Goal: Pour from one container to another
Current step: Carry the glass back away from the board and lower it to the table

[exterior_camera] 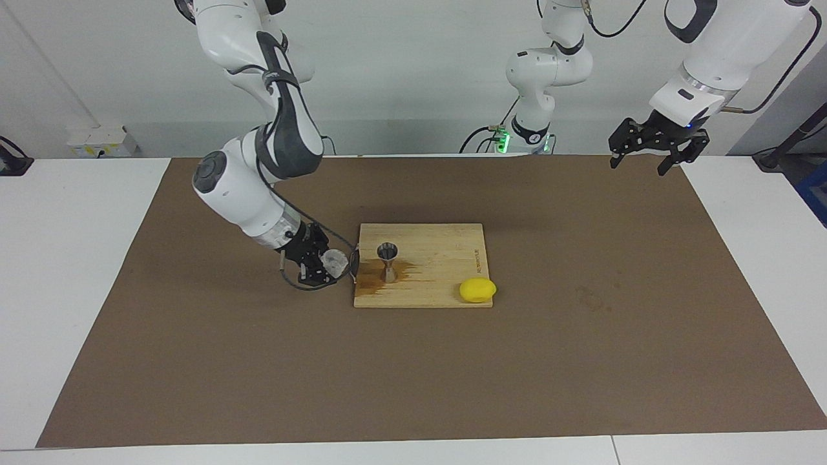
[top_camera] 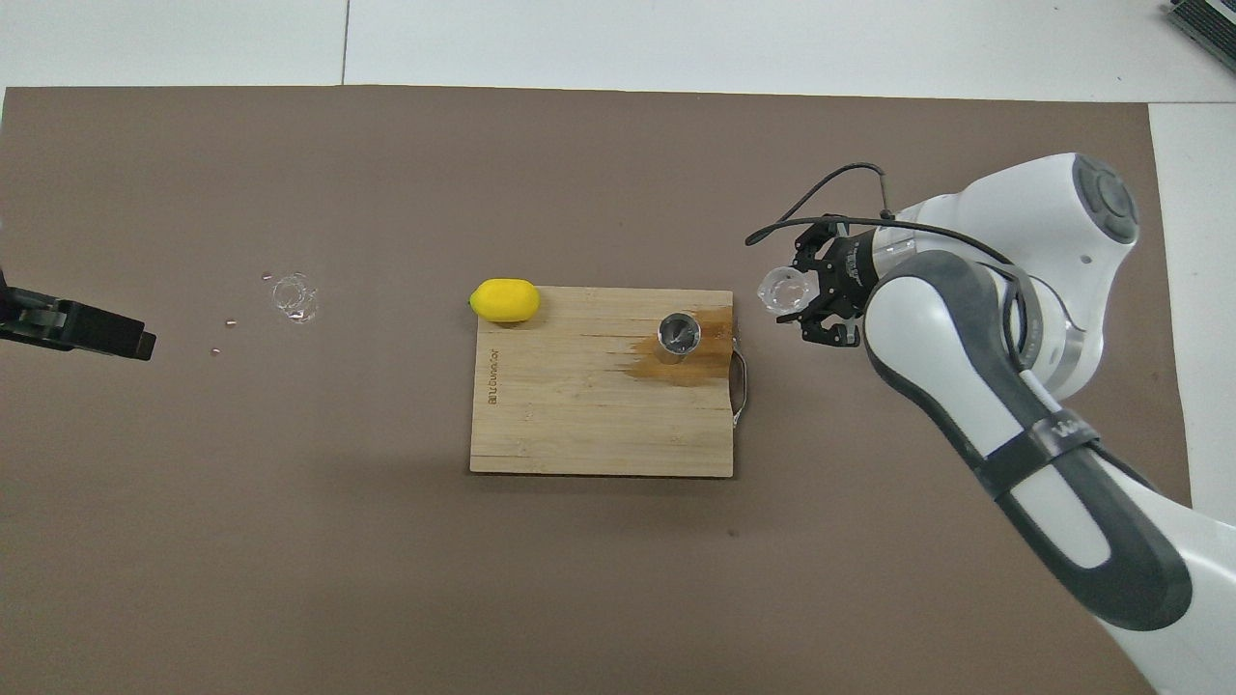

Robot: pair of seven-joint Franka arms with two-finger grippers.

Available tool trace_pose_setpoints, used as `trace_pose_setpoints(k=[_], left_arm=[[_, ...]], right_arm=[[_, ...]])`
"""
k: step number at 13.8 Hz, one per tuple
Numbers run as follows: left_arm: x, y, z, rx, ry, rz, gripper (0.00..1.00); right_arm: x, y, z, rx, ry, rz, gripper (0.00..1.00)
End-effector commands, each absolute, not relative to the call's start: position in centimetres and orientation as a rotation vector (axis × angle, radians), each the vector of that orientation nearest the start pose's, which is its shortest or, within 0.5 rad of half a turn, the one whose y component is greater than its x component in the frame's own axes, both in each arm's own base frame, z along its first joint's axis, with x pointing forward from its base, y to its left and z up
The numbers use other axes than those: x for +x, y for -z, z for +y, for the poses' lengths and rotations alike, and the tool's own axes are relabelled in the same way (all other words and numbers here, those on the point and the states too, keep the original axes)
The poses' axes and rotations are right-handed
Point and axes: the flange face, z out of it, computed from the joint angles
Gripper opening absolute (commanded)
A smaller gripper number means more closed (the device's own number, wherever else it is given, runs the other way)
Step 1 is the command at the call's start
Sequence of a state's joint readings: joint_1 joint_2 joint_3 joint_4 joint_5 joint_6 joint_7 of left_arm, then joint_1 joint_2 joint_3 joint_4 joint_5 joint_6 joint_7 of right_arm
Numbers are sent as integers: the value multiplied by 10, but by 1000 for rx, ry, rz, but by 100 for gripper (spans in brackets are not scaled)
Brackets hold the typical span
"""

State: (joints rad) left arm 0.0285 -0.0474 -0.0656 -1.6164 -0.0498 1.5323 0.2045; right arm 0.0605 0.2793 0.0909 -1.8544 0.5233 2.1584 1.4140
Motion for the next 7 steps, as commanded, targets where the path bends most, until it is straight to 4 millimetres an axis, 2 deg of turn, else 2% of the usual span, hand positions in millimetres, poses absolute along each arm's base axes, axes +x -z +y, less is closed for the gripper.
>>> trace_pose_setpoints(k=[1,2,7], left_arm=[[526,-627,-25,-3154,-64,368,100],[526,-627,-25,-3154,-64,368,100],[526,-627,-25,-3154,-64,368,100]], right_arm=[[603,-372,62,-1861,-517,1915,0],[600,-366,40,-1846,-540,1901,0],[583,-337,-26,-1815,-560,1820,0]])
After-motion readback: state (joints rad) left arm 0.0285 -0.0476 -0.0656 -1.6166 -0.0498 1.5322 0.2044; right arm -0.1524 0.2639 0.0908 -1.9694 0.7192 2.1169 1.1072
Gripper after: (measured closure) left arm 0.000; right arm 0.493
